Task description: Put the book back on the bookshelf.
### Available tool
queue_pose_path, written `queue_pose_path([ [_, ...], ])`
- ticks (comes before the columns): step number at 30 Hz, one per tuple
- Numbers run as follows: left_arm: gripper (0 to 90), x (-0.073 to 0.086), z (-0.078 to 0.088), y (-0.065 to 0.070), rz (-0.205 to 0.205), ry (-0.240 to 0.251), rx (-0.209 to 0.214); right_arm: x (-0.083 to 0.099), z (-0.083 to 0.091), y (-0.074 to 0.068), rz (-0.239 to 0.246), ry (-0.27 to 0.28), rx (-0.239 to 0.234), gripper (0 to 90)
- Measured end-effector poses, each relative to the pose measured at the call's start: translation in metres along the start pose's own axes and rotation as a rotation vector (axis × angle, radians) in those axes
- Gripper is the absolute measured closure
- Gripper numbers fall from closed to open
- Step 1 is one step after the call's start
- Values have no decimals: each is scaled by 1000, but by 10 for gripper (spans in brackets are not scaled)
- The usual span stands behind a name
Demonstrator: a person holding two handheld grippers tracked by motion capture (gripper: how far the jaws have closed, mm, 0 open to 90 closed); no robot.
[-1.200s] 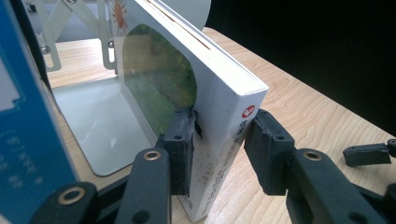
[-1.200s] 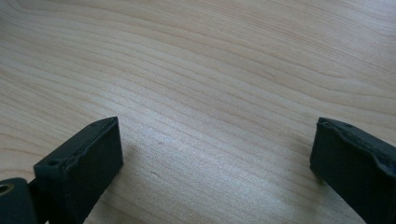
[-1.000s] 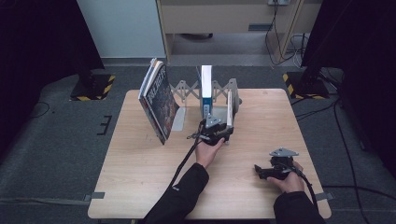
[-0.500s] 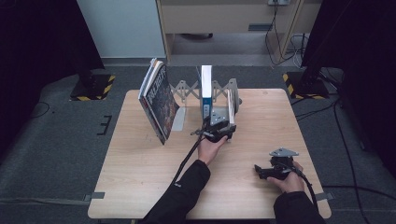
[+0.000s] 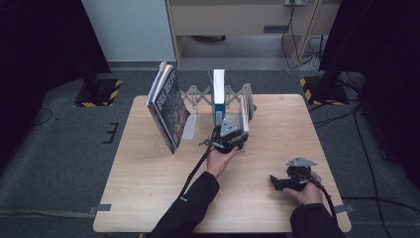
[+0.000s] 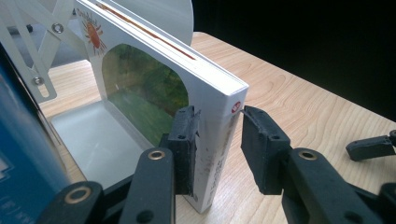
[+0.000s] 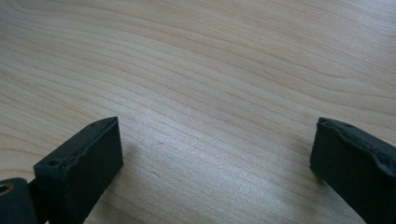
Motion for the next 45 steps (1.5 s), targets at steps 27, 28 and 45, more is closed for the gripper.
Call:
queue_pose_path([
  [27,592,-10,-11,-4,-23,-14,-26,0,0,0,2,1,0,27],
  [28,583,-10,-10,-3,-28,-15,-23,0,0,0,2,1,0,27],
  [45,500,0,59,0,-53,-62,68,0,0,0,2,1,0,27],
])
Point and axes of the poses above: each handheld gripper's, and its own axes: z roughly backward along the jaws, x roughly out of its underside, y roughly to its right, the point moved 1 cm from there along -z, roughly forward along the jaws, and after that the axes turned 3 degrees about -z, right-handed, at the moved point
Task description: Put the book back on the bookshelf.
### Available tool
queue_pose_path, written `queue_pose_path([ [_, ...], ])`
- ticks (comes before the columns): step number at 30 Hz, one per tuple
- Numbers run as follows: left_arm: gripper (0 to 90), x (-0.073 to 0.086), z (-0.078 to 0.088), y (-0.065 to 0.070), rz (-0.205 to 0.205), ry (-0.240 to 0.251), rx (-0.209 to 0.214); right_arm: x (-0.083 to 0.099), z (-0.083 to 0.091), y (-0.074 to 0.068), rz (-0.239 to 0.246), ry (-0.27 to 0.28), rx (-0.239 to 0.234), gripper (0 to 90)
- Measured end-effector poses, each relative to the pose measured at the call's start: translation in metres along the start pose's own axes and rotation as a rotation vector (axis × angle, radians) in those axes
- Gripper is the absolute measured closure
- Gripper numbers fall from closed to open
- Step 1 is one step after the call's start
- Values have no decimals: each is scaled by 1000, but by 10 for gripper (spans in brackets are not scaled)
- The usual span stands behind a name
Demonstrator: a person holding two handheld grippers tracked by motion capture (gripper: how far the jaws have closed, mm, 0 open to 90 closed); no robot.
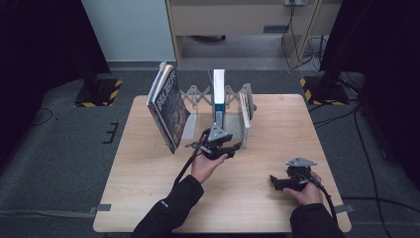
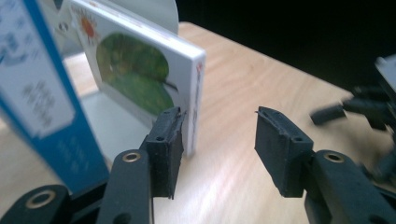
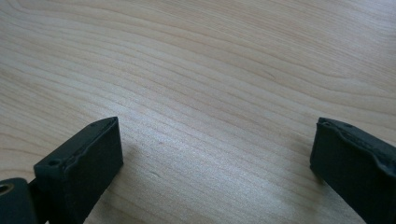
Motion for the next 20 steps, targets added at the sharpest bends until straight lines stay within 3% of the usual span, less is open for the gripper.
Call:
queue_pose_path([
  [6,461,14,27,-1,22,-24,27,0,0,0,1,0,0,28],
  [8,448,27,45,-4,7,-55,14,0,0,0,0,1,-1,29],
  [13,420,51,71,-13,21,-94,-17,1,1,0,-5,7,8,50],
  [17,396,72,92,-24,44,-134,-47,0,4,-1,-29,4,18,115],
  [20,380,88,110,-37,90,-144,-75,-1,7,0,-46,1,17,143],
])
Point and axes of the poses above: each handheld gripper's, and its own axes: z roughly backward along the jaws, x roughly out of its underside, y roughly to its right, the point moved 1 cm from there along -z, roughly forward along the jaws, and after that the axes turned 3 degrees about -z, right-handed, at the moved point
